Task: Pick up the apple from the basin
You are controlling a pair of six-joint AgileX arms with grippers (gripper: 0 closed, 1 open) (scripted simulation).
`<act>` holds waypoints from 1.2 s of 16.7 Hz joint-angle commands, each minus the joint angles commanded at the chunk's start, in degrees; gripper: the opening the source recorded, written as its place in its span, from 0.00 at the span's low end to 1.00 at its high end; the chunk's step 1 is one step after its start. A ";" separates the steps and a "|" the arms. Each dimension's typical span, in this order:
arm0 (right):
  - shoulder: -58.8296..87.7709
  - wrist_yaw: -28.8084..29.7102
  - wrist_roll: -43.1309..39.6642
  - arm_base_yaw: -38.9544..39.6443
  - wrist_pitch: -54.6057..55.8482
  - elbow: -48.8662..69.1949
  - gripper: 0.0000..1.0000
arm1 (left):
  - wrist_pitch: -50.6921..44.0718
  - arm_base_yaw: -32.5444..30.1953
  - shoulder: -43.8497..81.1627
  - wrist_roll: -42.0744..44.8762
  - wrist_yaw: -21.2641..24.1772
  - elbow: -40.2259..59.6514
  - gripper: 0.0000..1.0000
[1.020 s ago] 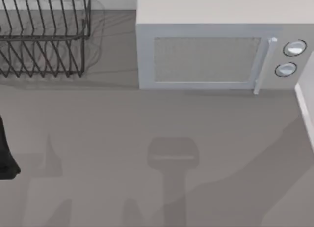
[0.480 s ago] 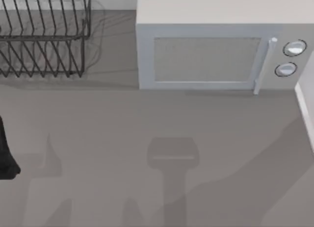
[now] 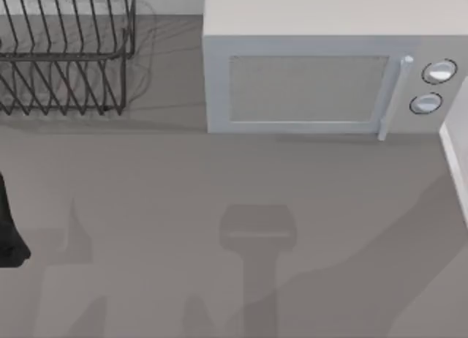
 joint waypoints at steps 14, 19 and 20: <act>-11.00 -0.13 -0.52 -0.38 -43.31 30.12 0.00 | 0.00 0.00 0.00 0.00 0.00 0.00 1.00; -14.77 -0.16 -0.51 -0.32 -51.31 36.53 0.00 | 0.00 0.00 0.00 0.00 0.00 0.00 1.00; -14.77 -0.16 -0.51 -0.32 -51.31 36.53 0.00 | 0.00 0.00 0.00 0.00 0.00 0.00 1.00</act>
